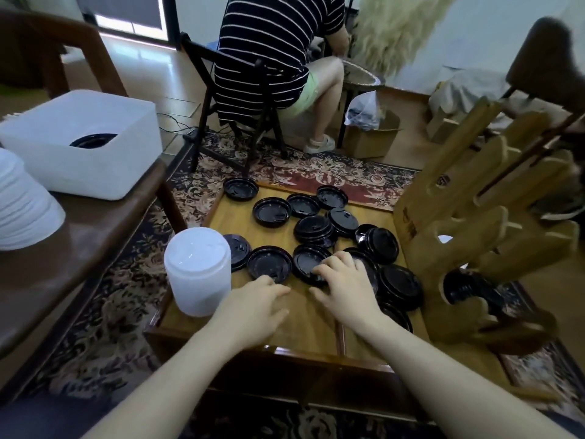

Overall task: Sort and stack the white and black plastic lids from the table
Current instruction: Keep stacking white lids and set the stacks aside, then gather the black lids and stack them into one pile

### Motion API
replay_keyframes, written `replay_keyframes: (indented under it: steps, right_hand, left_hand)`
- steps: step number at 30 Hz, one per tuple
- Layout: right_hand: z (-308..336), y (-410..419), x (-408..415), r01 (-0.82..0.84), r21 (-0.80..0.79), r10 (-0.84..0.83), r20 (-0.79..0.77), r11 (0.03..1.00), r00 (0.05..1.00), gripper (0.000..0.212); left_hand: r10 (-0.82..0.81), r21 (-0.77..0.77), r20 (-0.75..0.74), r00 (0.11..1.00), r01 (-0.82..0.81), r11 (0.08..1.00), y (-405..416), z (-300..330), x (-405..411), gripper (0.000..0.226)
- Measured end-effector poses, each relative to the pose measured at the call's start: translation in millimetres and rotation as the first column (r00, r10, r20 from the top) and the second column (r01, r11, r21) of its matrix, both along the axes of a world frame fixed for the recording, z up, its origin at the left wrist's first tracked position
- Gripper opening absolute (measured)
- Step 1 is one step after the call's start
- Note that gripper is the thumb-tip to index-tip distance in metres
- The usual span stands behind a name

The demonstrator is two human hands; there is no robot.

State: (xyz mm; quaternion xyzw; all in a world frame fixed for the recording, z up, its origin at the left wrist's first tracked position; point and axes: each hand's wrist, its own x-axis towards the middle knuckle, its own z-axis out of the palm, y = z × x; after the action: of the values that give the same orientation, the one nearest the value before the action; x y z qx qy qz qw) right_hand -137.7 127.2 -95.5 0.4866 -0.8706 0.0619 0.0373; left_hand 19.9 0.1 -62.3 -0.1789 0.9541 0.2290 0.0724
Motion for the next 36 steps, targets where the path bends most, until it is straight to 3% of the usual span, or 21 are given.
replay_keyframes:
  steps: [5, 7, 9, 11, 12, 14, 15, 17, 19, 21, 25, 29, 30, 34, 36]
  right_hand:
    - [-3, -3, -2, 0.083, -0.174, -0.069, 0.090, 0.981, 0.994, 0.008]
    - [11, -1, 1, 0.236, -0.312, -0.137, 0.308, 0.920, 0.941, 0.007]
    - [30, 3, 4, 0.473, -0.366, -0.142, 0.651, 0.802, 0.745, 0.005]
    - [44, 10, 7, 0.654, -0.312, -0.074, 0.868, 0.689, 0.492, 0.009]
    - [48, 15, 9, 0.708, -0.261, -0.033, 0.928, 0.656, 0.372, 0.011]
    - [54, 25, 13, 0.760, -0.152, 0.076, 0.988, 0.632, 0.135, 0.013]
    - [55, 30, 16, 0.764, -0.102, 0.124, 0.992, 0.637, 0.029, 0.014]
    - [56, 38, 21, 0.749, -0.027, 0.175, 0.977, 0.663, -0.120, 0.015]
    - [56, 43, 26, 0.717, 0.008, 0.197, 0.959, 0.697, -0.202, 0.015]
    - [56, 47, 29, 0.686, 0.021, 0.197, 0.951, 0.728, -0.239, 0.018]
    - [57, 51, 30, 0.656, 0.040, 0.166, 0.954, 0.754, -0.249, 0.023]
    - [57, 57, 29, 0.549, 0.018, -0.021, 1.000, 0.835, 0.000, 0.029]
    - [55, 58, 30, 0.560, 0.017, -0.026, 1.000, 0.828, 0.009, 0.024]
    - [52, 54, 34, 0.684, 0.023, 0.133, 0.975, 0.729, -0.175, 0.013]
    - [52, 52, 35, 0.662, 0.013, 0.142, 0.973, 0.750, -0.180, 0.016]
  left_hand:
    - [-0.115, -0.123, 0.152, 0.982, 0.135, 0.983, -2, -11, 1, 0.044]
    - [-0.107, -0.142, 0.144, 0.984, 0.128, 0.982, 2, -11, -4, 0.044]
    - [-0.026, -0.035, 0.053, 0.998, 0.028, 0.999, 4, -10, -8, 0.048]
    - [0.168, 0.245, -0.061, 0.984, -0.149, 0.958, 4, -12, -12, 0.052]
    - [0.297, 0.446, -0.101, 0.950, -0.223, 0.867, 3, -13, -14, 0.054]
    - [0.512, 0.792, -0.071, 0.856, -0.264, 0.550, 6, -11, -17, 0.054]
    - [0.565, 0.889, -0.020, 0.825, -0.243, 0.387, 8, -9, -19, 0.055]
    - [0.609, 0.976, 0.053, 0.791, -0.170, 0.136, 14, -6, -21, 0.056]
    - [0.611, 0.996, 0.070, 0.788, -0.093, 0.006, 18, -5, -21, 0.055]
    - [0.595, 0.998, 0.046, 0.802, -0.059, 0.004, 22, -6, -21, 0.054]
    - [0.558, 0.985, 0.026, 0.830, -0.118, 0.129, 19, -12, -19, 0.052]
    - [0.427, 0.968, 0.034, 0.904, -0.137, 0.212, 20, -10, -20, 0.051]
    - [0.432, 0.970, 0.036, 0.901, -0.136, 0.203, 22, -10, -21, 0.051]
    - [0.518, 0.994, 0.088, 0.851, -0.108, 0.009, 34, -18, -18, 0.056]
    - [0.531, 0.993, 0.122, 0.838, -0.107, -0.060, 42, -21, -16, 0.052]
